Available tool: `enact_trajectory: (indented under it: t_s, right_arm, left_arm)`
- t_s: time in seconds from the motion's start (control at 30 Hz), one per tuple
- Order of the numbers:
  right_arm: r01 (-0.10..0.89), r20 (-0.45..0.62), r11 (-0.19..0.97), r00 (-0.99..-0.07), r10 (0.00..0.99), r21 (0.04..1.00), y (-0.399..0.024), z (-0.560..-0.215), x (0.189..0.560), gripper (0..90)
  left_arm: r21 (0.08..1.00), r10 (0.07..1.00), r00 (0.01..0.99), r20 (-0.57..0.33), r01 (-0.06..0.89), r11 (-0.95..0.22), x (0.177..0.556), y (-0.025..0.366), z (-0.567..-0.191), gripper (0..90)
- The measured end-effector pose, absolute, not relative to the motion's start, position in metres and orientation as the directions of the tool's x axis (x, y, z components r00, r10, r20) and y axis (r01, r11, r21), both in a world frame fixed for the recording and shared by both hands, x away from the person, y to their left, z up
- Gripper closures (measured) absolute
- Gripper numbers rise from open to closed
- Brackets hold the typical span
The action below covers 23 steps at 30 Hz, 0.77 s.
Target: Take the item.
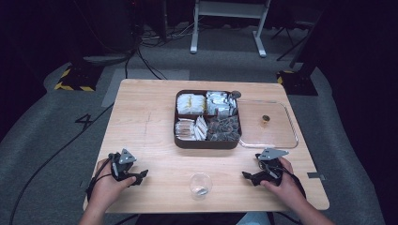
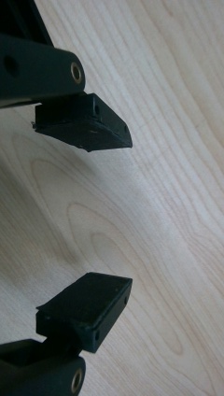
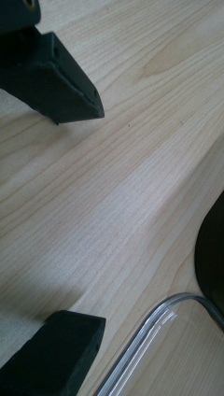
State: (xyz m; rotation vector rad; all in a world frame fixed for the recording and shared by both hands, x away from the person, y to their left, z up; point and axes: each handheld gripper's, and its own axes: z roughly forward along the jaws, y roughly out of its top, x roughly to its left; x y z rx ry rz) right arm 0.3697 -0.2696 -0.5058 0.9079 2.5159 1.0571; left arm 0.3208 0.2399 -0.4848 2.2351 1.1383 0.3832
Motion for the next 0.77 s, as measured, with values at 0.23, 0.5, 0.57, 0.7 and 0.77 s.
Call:
enact_trajectory:
  t_s: [0.23, 0.5, 0.57, 0.7, 0.77]
  right_arm:
    - [0.446, -0.002, 0.539, -0.769, 0.639, 0.715, -0.27, -0.506, 0.37, 2.5]
    - [0.446, -0.002, 0.539, -0.769, 0.639, 0.715, -0.27, -0.506, 0.37, 2.5]
    - [0.446, -0.002, 0.539, -0.769, 0.639, 0.715, -0.27, -0.506, 0.37, 2.5]
    - [0.446, -0.003, 0.539, -0.769, 0.639, 0.715, -0.27, -0.506, 0.37, 2.5]
    - [0.446, -0.003, 0.539, -0.769, 0.639, 0.715, -0.27, -0.506, 0.37, 2.5]
  left_arm:
    - [0.624, 0.805, 0.593, -0.013, 0.634, -0.458, 0.321, 0.237, -0.495, 22.0]
    - [0.687, 0.818, 0.575, -0.016, 0.601, -0.409, 0.319, 0.235, -0.505, 12.6]
    - [0.687, 0.819, 0.574, -0.014, 0.6, -0.409, 0.318, 0.235, -0.505, 12.5]
    - [0.688, 0.82, 0.573, -0.015, 0.601, -0.407, 0.318, 0.235, -0.505, 12.4]
    - [0.687, 0.82, 0.573, -0.015, 0.601, -0.408, 0.318, 0.235, -0.505, 12.5]
